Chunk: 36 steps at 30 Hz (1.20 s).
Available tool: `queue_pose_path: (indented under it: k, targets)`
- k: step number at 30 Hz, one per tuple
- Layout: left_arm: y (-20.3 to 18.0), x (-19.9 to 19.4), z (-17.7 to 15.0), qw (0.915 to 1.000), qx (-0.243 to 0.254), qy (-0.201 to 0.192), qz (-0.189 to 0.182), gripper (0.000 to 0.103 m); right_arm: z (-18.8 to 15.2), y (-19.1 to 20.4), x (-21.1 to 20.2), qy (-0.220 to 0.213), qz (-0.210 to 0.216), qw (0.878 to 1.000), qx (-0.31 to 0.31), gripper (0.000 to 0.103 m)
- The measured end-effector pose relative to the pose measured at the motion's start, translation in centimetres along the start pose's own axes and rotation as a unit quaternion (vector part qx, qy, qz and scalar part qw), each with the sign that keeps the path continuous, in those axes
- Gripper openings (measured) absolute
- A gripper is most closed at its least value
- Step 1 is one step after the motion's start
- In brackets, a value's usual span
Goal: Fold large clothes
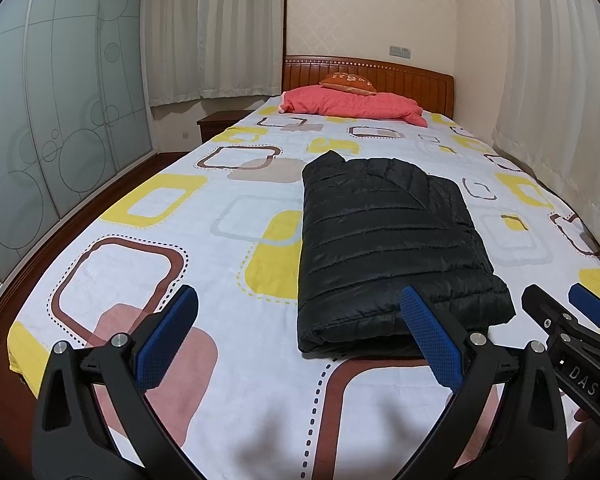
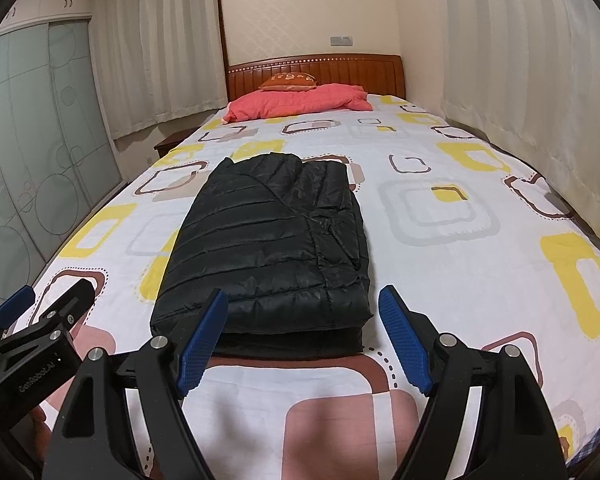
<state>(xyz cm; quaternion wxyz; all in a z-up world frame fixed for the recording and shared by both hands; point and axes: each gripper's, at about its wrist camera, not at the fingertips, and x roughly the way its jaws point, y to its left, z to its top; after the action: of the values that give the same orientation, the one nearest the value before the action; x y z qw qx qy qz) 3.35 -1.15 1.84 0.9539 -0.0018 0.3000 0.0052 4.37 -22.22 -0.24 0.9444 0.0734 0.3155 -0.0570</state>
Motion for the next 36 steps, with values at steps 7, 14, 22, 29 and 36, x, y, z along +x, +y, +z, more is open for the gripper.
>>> queue_pose_path:
  k: [7, 14, 22, 29, 36]
  targets:
    - [-0.02, 0.05, -0.08, 1.0000, 0.001, 0.000, 0.000, 0.101, -0.04, 0.05, 0.00, 0.000, 0.000, 1.000, -0.001, 0.077]
    - [0.02, 0.08, -0.07, 1.0000, 0.001, 0.001, 0.000, 0.101, -0.07, 0.21, 0.00, 0.001, 0.001, 1.000, -0.003, 0.077]
    - [-0.18, 0.24, -0.34, 1.0000, 0.001, 0.003, -0.001, 0.101, -0.18, 0.19, -0.05, 0.001, 0.002, 1.000, -0.003, 0.077]
    - [-0.40, 0.14, -0.45, 1.0000, 0.001, 0.001, 0.000, 0.101, -0.19, 0.21, -0.09, 0.002, 0.003, 1.000, -0.003, 0.077]
    - [-0.39, 0.07, -0.18, 1.0000, 0.000, 0.000, 0.005, 0.101, -0.11, 0.17, -0.12, -0.001, 0.002, 1.000, -0.004, 0.077]
